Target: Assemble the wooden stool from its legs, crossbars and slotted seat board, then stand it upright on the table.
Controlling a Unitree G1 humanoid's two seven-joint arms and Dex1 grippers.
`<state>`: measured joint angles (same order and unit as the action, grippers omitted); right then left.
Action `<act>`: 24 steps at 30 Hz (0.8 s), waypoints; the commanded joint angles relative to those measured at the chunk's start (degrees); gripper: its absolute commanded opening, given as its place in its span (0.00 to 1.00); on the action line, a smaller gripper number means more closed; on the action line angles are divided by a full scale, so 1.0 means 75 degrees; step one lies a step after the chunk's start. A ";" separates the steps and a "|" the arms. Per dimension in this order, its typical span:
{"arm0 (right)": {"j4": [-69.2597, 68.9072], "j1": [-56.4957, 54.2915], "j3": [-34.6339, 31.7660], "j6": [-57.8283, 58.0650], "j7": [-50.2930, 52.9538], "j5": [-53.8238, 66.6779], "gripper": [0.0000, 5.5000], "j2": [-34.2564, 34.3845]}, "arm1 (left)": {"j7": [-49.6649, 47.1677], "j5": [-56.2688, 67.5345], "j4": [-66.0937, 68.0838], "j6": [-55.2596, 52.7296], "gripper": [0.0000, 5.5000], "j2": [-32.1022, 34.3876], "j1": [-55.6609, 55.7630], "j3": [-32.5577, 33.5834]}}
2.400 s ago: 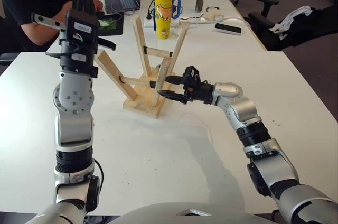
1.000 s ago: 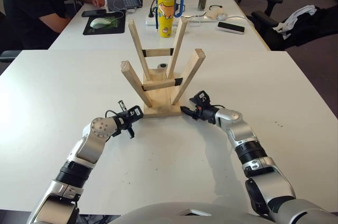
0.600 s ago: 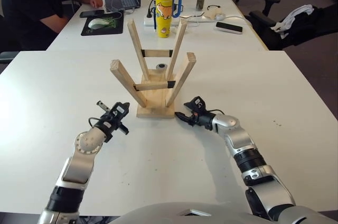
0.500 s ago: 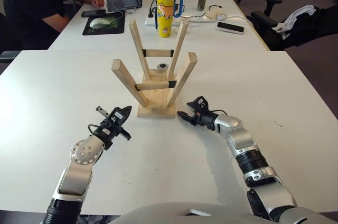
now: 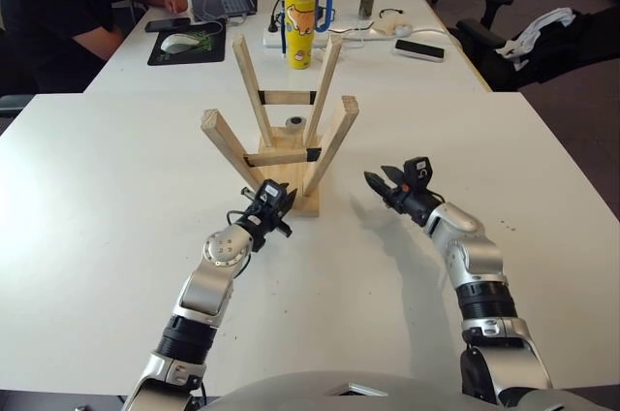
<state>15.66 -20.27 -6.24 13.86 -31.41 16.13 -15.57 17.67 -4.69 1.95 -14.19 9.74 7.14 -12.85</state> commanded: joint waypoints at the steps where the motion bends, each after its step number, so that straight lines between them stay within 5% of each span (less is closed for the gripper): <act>1: -0.0784 -0.0483 -0.0353 0.0105 0.0118 0.0505 0.29 0.0018 | -0.0017 -0.0182 0.0327 -0.0487 0.19 0.0081 -0.0111 -0.0113; 4: -0.2235 -0.1051 -0.0670 0.1195 0.0197 0.2099 0.20 0.0344 | 0.0102 -0.0256 0.0475 -0.0886 0.19 0.0187 -0.0191 -0.0277; 9: -0.3608 -0.2833 -0.1220 0.2379 0.1357 0.4449 0.20 0.0798 | 0.0123 -0.0276 0.0705 -0.1077 0.19 0.0214 -0.0165 -0.0381; 18: -0.3452 -0.4494 -0.1363 0.2252 0.2168 0.4763 0.20 0.0748 | 0.0050 -0.0259 0.0914 -0.1117 0.19 0.0054 -0.0168 -0.0492; 20: -0.2991 -0.3836 -0.0596 0.3112 0.2572 0.4388 0.20 0.0960 | 0.0038 -0.0230 0.0848 -0.1149 0.19 0.0041 -0.0210 -0.0470; 24: -0.2329 -0.0597 0.2413 0.5559 0.3320 0.3075 0.20 0.0743 | 0.0050 -0.0160 0.0697 -0.1316 0.19 -0.0021 -0.0227 -0.0477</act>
<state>-5.58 -42.27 -1.69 42.92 -10.28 44.87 -8.86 17.09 -5.19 3.34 -17.74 9.31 9.69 -14.64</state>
